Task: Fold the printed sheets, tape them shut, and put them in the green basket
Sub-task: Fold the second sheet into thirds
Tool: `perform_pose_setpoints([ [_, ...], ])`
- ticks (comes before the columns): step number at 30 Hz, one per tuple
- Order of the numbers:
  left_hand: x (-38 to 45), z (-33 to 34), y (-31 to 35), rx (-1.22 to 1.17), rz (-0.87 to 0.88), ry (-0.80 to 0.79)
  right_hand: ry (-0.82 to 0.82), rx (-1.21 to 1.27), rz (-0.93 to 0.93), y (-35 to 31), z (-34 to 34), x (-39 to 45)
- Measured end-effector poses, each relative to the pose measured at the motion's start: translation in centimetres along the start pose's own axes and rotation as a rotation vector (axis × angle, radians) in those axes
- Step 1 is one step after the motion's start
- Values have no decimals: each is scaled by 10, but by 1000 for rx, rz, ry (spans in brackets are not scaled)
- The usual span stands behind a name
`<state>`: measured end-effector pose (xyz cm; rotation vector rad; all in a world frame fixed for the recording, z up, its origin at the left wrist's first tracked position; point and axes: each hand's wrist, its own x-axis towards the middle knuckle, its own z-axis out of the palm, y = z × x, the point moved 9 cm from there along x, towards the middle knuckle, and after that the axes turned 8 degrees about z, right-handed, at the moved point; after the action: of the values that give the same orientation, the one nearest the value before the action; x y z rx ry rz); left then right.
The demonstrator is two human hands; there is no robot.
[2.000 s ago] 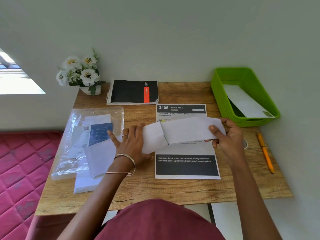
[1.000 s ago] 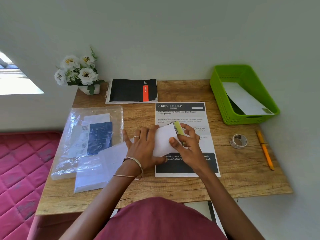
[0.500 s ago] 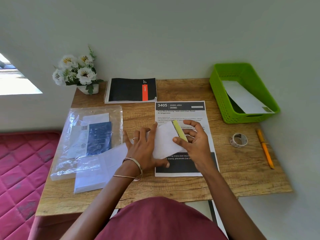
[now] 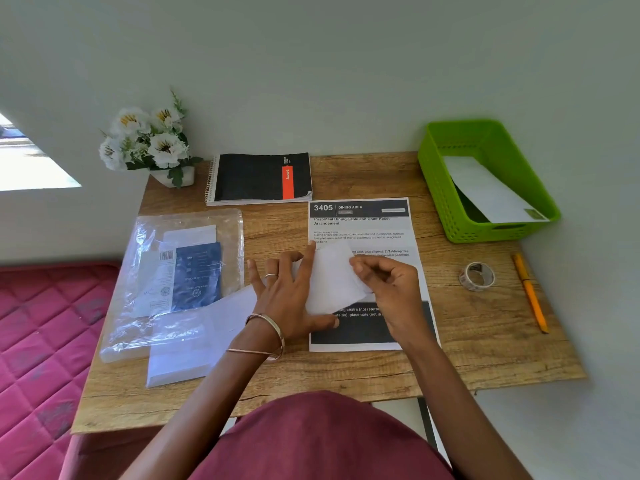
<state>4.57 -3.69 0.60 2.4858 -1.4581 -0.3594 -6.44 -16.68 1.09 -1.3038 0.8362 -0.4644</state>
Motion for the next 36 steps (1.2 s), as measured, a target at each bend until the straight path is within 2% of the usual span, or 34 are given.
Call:
perform_pose_setpoints([
  [5, 2, -4, 2, 17, 21, 21, 23, -48, 29, 4, -5, 5],
  [8, 3, -6, 2, 29, 30, 43, -47, -88, 105, 7, -1, 7],
  [11, 3, -11, 9, 51, 80, 84, -41, -65, 121, 2, -3, 6],
  [16, -4, -38, 30, 240, 303, 407, -101, 212, 148, -9, 2, 4],
  [21, -14, -79, 34, 113, 337, 638, -189, 338, 159, -13, 4, 2],
  [24, -24, -121, 26, -81, 288, 835, -172, 258, 153, -8, -2, 2],
  [26, -33, -148, 11, -224, 137, 981, -171, 198, 158, -1, -3, 2],
  [28, -35, -157, -12, -562, -17, 1059, -185, 140, 161, 4, 0, 1],
  [30, -27, -149, -28, -1072, -86, 1062, -197, 90, 165, 8, 6, 1],
  [31, -24, -143, -33, -1246, -139, 1053, -196, 76, 172, 9, 9, 1],
  [36, -15, -89, -43, -1809, -466, 937, -197, 89, 220, 14, 14, 3],
])
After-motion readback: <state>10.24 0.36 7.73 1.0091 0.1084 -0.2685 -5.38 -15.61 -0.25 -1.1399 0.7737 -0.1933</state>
